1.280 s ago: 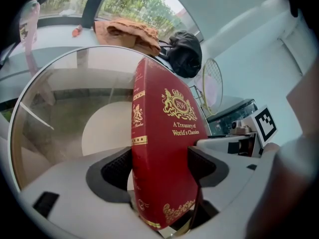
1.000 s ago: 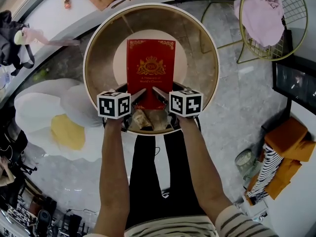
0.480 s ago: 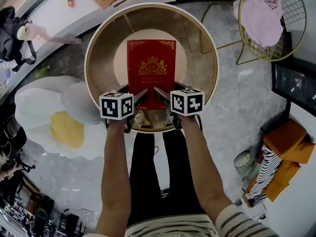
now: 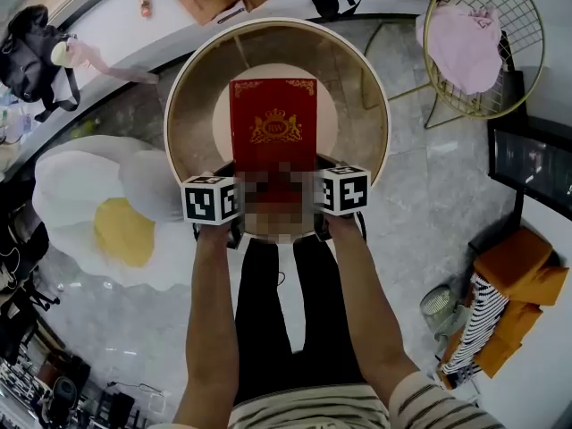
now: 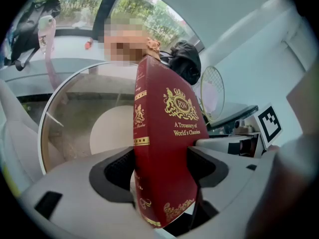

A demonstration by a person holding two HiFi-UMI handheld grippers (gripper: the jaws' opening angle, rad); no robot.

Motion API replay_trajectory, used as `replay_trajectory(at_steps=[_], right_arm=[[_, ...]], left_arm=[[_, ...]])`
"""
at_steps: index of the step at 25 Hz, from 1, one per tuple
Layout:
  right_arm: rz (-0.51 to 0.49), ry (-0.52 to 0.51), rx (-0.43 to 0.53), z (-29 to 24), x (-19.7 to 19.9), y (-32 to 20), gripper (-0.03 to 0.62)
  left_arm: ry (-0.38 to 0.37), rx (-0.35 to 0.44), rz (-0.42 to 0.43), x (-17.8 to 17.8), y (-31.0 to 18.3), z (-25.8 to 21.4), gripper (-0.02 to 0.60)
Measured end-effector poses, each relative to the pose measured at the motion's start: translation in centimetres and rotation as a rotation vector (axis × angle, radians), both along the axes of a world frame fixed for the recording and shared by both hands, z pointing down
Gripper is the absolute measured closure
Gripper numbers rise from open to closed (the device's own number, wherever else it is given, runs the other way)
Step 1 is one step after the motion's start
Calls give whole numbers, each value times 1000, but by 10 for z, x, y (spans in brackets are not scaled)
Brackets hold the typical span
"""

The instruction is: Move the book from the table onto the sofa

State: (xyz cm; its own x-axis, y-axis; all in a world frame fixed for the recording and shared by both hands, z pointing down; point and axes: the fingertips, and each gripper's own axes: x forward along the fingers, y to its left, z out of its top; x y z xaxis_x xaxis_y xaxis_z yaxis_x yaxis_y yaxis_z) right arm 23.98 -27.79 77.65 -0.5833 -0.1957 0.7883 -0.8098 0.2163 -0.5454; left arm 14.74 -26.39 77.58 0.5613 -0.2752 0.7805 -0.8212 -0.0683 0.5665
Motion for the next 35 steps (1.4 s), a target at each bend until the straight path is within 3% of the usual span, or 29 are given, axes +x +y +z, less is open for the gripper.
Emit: replay_trajectory(at_steps=[20,35], right_arm=[[-73,23,58,-104,-6,41,240],[-143,22,126,-214,-20,51,240]], left_arm=[[12,58,-97,-3,50,-101,247],[2,110,-157,-16,65,-210,247]])
